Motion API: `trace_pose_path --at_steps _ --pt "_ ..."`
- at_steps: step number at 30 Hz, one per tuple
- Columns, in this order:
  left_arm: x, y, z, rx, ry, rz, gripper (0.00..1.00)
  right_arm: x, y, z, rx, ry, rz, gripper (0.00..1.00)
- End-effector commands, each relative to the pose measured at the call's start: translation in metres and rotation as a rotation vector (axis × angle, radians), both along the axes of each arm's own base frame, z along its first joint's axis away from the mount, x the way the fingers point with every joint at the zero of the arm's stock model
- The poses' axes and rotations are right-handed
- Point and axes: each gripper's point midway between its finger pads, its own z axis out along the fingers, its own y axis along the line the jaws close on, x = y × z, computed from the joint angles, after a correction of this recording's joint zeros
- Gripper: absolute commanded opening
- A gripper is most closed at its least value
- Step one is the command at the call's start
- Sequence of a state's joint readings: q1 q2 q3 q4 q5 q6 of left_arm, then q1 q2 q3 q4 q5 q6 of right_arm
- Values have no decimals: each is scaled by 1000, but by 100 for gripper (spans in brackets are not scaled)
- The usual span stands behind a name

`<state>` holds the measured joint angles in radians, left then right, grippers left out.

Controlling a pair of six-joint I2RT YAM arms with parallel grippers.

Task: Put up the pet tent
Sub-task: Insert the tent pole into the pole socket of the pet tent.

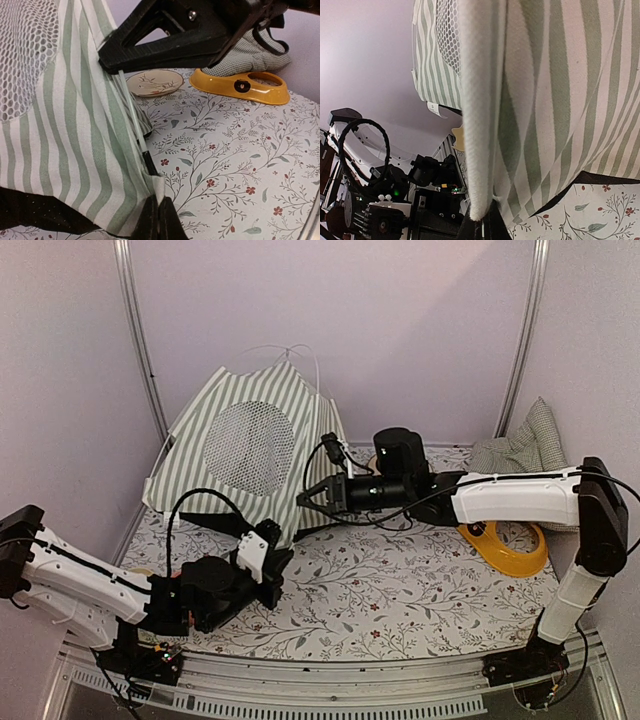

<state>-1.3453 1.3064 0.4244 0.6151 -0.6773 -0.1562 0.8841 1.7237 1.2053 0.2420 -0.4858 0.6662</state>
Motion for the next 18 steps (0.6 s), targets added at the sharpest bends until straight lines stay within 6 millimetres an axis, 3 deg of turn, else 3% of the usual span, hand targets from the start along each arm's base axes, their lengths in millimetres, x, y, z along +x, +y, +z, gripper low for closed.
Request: trace_pose_path --at_steps 1,18 --pt "-32 -1 -58 206 97 -167 0 47 -8 96 238 -207 -179 0" --pt "-17 9 -41 107 110 -116 0 40 -9 79 202 -174 -187 0"
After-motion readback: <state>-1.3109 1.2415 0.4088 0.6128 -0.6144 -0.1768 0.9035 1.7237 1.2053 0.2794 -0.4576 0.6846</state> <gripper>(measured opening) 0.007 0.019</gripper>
